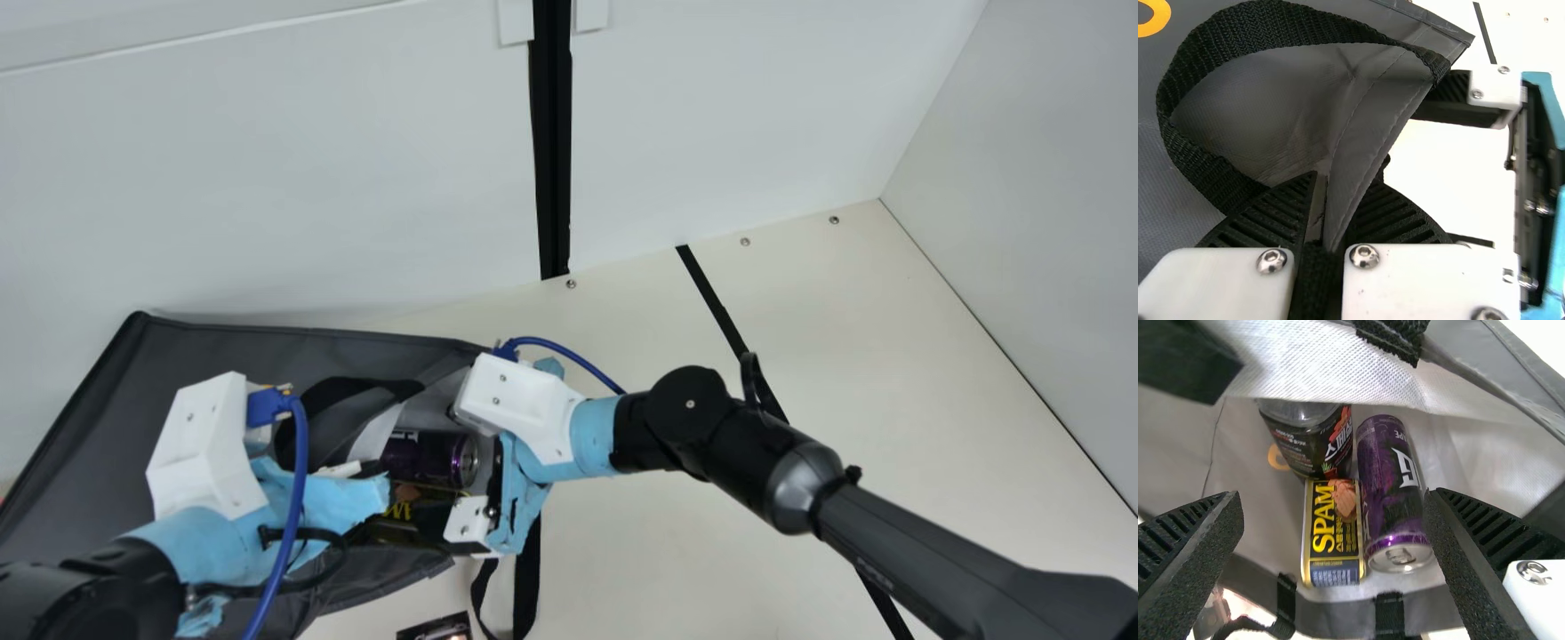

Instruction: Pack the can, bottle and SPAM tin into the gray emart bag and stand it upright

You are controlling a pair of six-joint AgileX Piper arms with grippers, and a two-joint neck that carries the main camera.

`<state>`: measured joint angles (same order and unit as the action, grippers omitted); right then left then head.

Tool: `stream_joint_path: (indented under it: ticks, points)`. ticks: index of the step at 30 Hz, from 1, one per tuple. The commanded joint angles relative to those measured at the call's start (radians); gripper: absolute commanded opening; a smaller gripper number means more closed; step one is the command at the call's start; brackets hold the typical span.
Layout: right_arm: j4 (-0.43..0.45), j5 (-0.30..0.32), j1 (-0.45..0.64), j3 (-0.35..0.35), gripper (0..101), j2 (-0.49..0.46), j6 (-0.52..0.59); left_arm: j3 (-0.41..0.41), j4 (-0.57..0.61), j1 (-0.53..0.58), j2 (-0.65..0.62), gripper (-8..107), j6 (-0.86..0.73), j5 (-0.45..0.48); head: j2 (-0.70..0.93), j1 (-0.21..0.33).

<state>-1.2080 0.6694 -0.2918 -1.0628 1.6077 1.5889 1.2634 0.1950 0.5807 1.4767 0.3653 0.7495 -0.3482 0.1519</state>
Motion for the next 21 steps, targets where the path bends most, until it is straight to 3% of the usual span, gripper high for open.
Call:
stream_joint_path:
  ticks: [1,21]
  points:
    - [0.001,0.006,0.013,0.013,95,-0.017,0.006,0.0,0.0,0.0,0.0,-8,0.0,0.0,-0.001,0.023]
    - [0.084,0.056,0.212,0.148,95,-0.254,-0.051,0.0,0.0,0.0,0.0,-8,0.0,0.0,-0.001,0.023]
